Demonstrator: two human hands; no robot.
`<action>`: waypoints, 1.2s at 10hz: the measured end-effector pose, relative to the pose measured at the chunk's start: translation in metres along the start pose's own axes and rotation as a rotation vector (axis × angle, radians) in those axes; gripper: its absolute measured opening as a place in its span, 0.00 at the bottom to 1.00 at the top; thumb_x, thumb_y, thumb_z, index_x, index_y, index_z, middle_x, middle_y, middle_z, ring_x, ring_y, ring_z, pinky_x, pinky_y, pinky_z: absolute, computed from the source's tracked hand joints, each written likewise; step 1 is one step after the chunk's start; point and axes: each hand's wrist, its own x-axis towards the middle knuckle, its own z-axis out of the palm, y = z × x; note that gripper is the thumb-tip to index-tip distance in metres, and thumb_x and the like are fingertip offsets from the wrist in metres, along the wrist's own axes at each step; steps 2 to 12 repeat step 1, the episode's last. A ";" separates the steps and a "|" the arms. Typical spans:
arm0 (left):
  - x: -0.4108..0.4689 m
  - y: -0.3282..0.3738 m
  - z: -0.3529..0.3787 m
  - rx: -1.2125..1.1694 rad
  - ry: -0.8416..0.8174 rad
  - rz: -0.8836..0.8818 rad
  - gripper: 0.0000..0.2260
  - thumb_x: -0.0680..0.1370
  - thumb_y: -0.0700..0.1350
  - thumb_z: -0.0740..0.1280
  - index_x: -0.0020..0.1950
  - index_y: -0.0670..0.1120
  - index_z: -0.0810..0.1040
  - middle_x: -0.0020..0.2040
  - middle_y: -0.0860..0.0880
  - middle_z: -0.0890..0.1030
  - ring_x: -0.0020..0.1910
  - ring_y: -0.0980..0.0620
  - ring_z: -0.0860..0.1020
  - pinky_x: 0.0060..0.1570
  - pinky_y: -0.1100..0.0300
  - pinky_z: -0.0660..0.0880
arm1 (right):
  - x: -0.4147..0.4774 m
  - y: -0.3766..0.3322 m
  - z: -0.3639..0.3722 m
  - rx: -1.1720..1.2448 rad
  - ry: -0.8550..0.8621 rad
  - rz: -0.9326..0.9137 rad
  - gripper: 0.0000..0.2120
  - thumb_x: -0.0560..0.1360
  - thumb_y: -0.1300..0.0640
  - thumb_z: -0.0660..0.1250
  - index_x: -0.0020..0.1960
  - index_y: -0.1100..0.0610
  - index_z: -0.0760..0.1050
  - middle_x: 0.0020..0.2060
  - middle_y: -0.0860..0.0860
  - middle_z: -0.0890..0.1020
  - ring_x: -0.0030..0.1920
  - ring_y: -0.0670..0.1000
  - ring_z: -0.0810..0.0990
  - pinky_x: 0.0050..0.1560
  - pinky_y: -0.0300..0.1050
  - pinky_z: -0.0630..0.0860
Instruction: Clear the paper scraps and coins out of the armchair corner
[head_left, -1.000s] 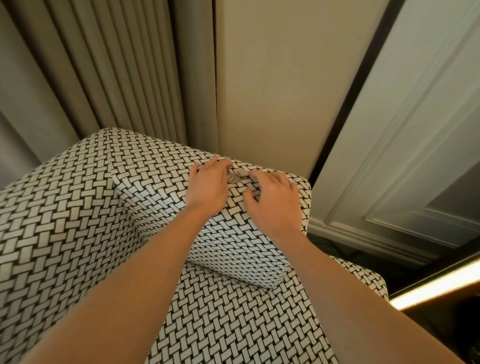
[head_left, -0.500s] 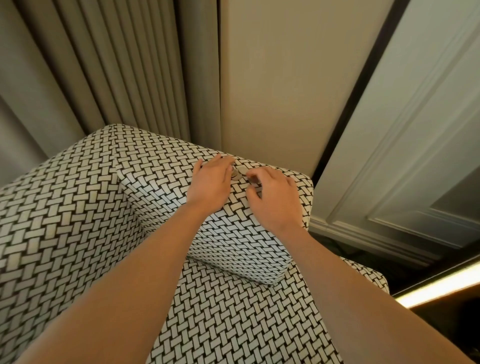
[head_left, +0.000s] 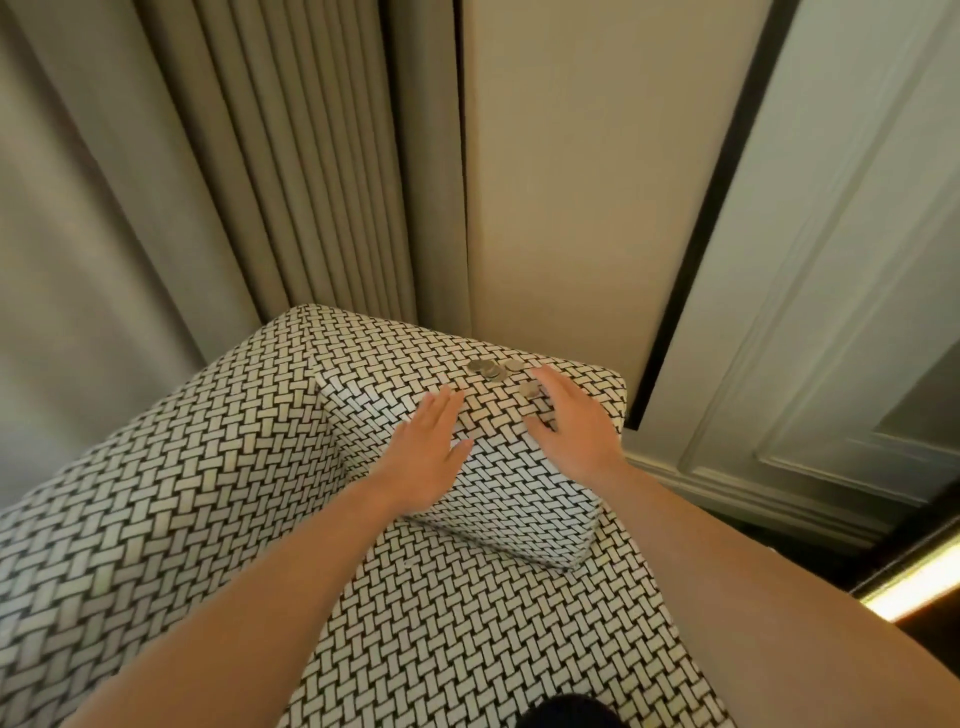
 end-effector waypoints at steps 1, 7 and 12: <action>-0.009 0.008 -0.015 0.137 -0.033 0.008 0.26 0.82 0.54 0.48 0.78 0.48 0.45 0.78 0.48 0.45 0.77 0.48 0.44 0.74 0.47 0.50 | -0.018 0.005 -0.015 0.088 -0.100 0.023 0.25 0.76 0.55 0.64 0.72 0.49 0.62 0.71 0.47 0.66 0.69 0.49 0.66 0.70 0.49 0.64; -0.009 0.008 -0.015 0.137 -0.033 0.008 0.26 0.82 0.54 0.48 0.78 0.48 0.45 0.78 0.48 0.45 0.77 0.48 0.44 0.74 0.47 0.50 | -0.018 0.005 -0.015 0.088 -0.100 0.023 0.25 0.76 0.55 0.64 0.72 0.49 0.62 0.71 0.47 0.66 0.69 0.49 0.66 0.70 0.49 0.64; -0.009 0.008 -0.015 0.137 -0.033 0.008 0.26 0.82 0.54 0.48 0.78 0.48 0.45 0.78 0.48 0.45 0.77 0.48 0.44 0.74 0.47 0.50 | -0.018 0.005 -0.015 0.088 -0.100 0.023 0.25 0.76 0.55 0.64 0.72 0.49 0.62 0.71 0.47 0.66 0.69 0.49 0.66 0.70 0.49 0.64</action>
